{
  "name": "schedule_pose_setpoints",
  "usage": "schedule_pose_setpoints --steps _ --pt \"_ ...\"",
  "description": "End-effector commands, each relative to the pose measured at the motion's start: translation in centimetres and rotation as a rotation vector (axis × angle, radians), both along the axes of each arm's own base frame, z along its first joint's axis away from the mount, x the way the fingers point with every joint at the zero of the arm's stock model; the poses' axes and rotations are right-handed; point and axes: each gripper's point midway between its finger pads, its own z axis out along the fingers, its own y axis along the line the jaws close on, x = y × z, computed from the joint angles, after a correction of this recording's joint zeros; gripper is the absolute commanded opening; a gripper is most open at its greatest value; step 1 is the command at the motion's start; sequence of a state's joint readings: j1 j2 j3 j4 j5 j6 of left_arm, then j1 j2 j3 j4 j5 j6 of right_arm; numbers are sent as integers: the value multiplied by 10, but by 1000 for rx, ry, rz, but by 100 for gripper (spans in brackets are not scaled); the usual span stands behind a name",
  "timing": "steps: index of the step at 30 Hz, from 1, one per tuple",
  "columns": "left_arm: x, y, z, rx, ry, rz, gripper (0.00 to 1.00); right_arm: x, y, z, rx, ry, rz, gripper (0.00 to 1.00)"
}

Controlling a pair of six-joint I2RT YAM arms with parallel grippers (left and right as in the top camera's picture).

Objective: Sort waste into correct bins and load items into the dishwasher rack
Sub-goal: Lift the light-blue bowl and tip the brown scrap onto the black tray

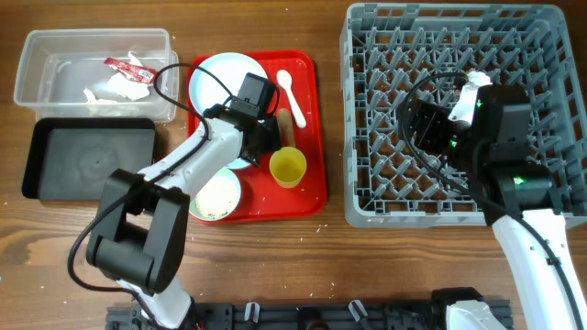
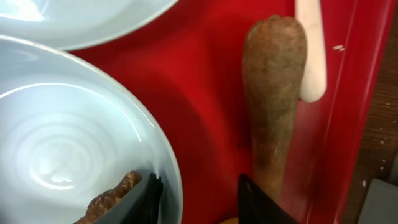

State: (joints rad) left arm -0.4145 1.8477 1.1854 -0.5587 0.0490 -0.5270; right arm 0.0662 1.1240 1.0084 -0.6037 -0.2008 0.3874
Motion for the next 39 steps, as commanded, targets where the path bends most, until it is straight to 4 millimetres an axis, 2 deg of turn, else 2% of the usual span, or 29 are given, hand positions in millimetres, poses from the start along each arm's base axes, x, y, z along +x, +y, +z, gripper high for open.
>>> schedule_pose_setpoints --steps 1,3,5,7,9,11,14,17,19,22,27,29,31,33,35,39 --pt "-4 1 -19 31 31 8 34 1 -1 5 -16 -15 10 91" --pt "-5 2 -25 41 42 8 20 0 -1 3 -17 -7 10 92" --pt "-3 1 -23 36 35 9 11 0 -1 3 -17 -6 9 92" --pt "-1 0 -19 32 26 9 5 0 -1 3 -17 -6 9 92" --pt "1 -1 -10 28 18 8 4 0 -1 3 -17 -6 10 92" --pt "3 2 10 26 6 9 4 0 -1 3 -19 -7 9 93" --pt "-1 6 53 -29 10 19 4 2 -5 4 -33 -12 -8 95" --pt "-9 19 98 -121 -14 2 4 1 -5 4 -34 -12 -8 96" --pt "-15 44 121 -156 -31 51 4 1 -5 3 -52 -17 9 96" --pt "-9 82 142 -161 -98 120 4 2 -9 2 -72 -15 -6 96" --pt "-7 120 150 -263 -101 144 4 1 -10 1 -87 -13 6 96" --pt "-11 147 155 -347 -117 136 4 0 -9 1 -87 -12 6 96" --pt "-14 173 157 -417 -139 141 4 1 -9 1 -85 -13 4 96" --pt "-13 206 150 -550 -168 193 4 1 -9 1 -86 -12 5 96" --pt "-10 223 143 -690 -194 208 4 0 -9 1 -86 -11 5 96" --pt "1 263 131 -1121 -266 315 4 1 -9 2 -83 -15 2 96"
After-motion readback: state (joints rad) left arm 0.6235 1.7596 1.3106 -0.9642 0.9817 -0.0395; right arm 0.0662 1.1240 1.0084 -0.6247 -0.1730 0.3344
